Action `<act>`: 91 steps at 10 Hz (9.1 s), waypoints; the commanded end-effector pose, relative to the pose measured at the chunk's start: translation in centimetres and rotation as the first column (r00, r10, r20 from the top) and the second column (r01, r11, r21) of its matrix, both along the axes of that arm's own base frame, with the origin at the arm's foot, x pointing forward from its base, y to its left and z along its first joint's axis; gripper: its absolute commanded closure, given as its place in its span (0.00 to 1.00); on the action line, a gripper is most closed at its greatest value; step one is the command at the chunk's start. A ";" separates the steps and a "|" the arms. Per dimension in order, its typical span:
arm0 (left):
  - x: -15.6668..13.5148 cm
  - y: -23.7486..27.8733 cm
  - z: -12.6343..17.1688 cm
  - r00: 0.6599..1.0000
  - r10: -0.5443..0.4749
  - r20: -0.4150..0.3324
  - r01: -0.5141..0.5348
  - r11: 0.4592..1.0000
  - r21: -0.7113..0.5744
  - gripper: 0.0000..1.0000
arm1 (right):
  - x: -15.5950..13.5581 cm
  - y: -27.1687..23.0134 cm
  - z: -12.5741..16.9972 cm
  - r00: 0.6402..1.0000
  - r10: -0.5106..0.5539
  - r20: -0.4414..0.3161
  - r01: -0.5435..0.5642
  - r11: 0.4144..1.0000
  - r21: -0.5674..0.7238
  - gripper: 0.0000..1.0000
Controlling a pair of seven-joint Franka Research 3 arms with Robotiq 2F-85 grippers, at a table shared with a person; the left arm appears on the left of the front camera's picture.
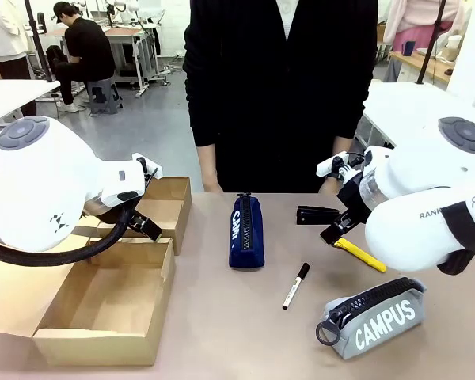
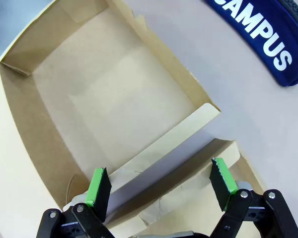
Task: Place items inside the box.
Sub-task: Pick up a Pencil pouch or Stapler and place it inside the Mailer Box closest to the robot.
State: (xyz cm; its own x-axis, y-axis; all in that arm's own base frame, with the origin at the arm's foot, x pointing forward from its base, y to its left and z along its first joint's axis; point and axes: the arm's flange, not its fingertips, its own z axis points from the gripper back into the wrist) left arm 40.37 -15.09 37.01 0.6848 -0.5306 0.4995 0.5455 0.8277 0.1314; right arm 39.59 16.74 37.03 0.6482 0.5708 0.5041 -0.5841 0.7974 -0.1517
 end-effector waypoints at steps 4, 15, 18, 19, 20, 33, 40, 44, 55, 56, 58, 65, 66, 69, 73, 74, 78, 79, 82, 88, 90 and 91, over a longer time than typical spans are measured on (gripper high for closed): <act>0.0 0.0 0.0 1.000 0.000 0.000 0.000 1.000 0.000 0.00 | 0.0 0.0 0.0 1.000 0.000 0.000 0.000 1.000 0.001 0.00; -10.3 19.3 14.4 0.945 -0.107 -0.310 -0.210 0.530 -0.821 0.00 | -14.1 -22.5 15.6 0.903 -0.160 -0.398 0.427 0.425 0.798 0.00; -13.3 26.7 9.2 0.936 0.061 -0.346 -0.349 0.035 -0.937 0.00 | -14.8 -32.1 12.8 0.832 -0.219 -0.510 0.542 0.126 0.831 0.00; -14.9 26.8 7.3 0.910 0.147 -0.388 -0.382 -0.071 -0.922 0.00 | -15.3 -34.5 11.6 0.812 -0.240 -0.533 0.558 0.045 0.829 0.00; -15.8 27.0 6.3 0.879 0.201 -0.432 -0.408 -0.147 -0.901 0.00 | -15.6 -36.0 10.9 0.788 -0.269 -0.554 0.571 -0.018 0.821 0.00; -12.0 34.8 10.1 0.892 0.141 -0.430 -0.423 -0.078 -0.903 0.00 | -13.0 -32.6 14.8 0.813 -0.336 -0.476 0.583 0.439 0.684 0.00; -12.0 34.8 10.1 0.892 0.141 -0.430 -0.423 -0.078 -0.903 0.00 | -11.2 -27.1 15.5 0.931 -0.172 -0.321 0.329 0.774 0.540 0.00; -12.0 34.8 10.1 0.892 0.141 -0.430 -0.423 -0.078 -0.903 0.00 | -10.8 -27.8 15.4 0.974 -0.017 -0.227 0.156 0.775 0.612 0.00; -12.0 34.8 10.1 0.892 0.141 -0.430 -0.423 -0.078 -0.903 0.00 | -3.1 -20.9 10.3 0.926 0.322 -0.196 -0.308 0.946 0.100 0.00; -12.0 34.8 10.1 0.892 0.141 -0.430 -0.423 -0.078 -0.903 0.00 | -3.1 -20.9 10.3 0.926 0.322 -0.196 -0.308 0.946 0.100 0.00; -12.0 34.8 10.1 0.892 0.141 -0.430 -0.423 -0.078 -0.903 0.00 | 0.9 -17.5 8.3 0.841 0.475 -0.261 -0.502 0.864 -0.045 0.00; -12.0 34.8 10.1 0.892 0.141 -0.430 -0.423 -0.078 -0.903 0.00 | 12.6 -18.5 0.3 0.653 0.690 -0.311 -0.756 0.576 -0.311 0.00; -12.0 34.8 10.1 0.892 0.141 -0.430 -0.423 -0.078 -0.903 0.00 | 13.5 -18.4 -1.8 0.642 0.687 -0.341 -0.766 0.553 -0.329 0.00; -12.0 34.8 10.1 0.892 0.141 -0.430 -0.423 -0.078 -0.903 0.00 | 15.6 -18.0 -5.6 0.645 0.700 -0.306 -0.760 0.549 -0.347 0.00; -12.0 34.8 10.1 0.892 0.141 -0.430 -0.423 -0.078 -0.903 0.00 | 16.0 -17.3 -7.8 0.602 0.712 -0.361 -0.798 0.522 -0.301 0.00; -12.0 34.8 10.1 0.892 0.141 -0.430 -0.423 -0.078 -0.903 0.00 | 16.1 -17.2 -8.1 0.602 0.710 -0.365 -0.798 0.524 -0.296 0.00; -12.0 34.8 10.1 0.892 0.141 -0.430 -0.423 -0.078 -0.903 0.00 | 16.1 -17.5 -7.9 0.598 0.703 -0.386 -0.802 0.536 -0.265 0.56; -12.0 34.8 10.1 0.892 0.141 -0.430 -0.423 -0.078 -0.903 0.00 | 16.1 -17.5 -7.9 0.596 0.701 -0.391 -0.802 0.536 -0.263 1.00; -12.0 34.8 10.1 0.892 0.141 -0.430 -0.423 -0.078 -0.903 0.00 | 16.1 -17.5 -7.7 0.596 0.695 -0.402 -0.802 0.540 -0.256 1.00; -12.0 34.8 10.1 0.892 0.141 -0.430 -0.423 -0.078 -0.903 0.00 | 14.4 -18.5 -4.6 0.650 0.653 -0.389 -0.748 0.640 -0.174 1.00; -12.0 34.8 10.1 0.892 0.141 -0.430 -0.423 -0.078 -0.903 0.00 | 9.4 -19.1 1.8 0.787 0.514 -0.340 -0.586 0.796 -0.153 1.00; -12.0 34.8 10.1 0.892 0.141 -0.430 -0.423 -0.078 -0.903 0.00 | 6.3 -18.9 4.5 0.796 0.496 -0.347 -0.539 0.841 -0.036 1.00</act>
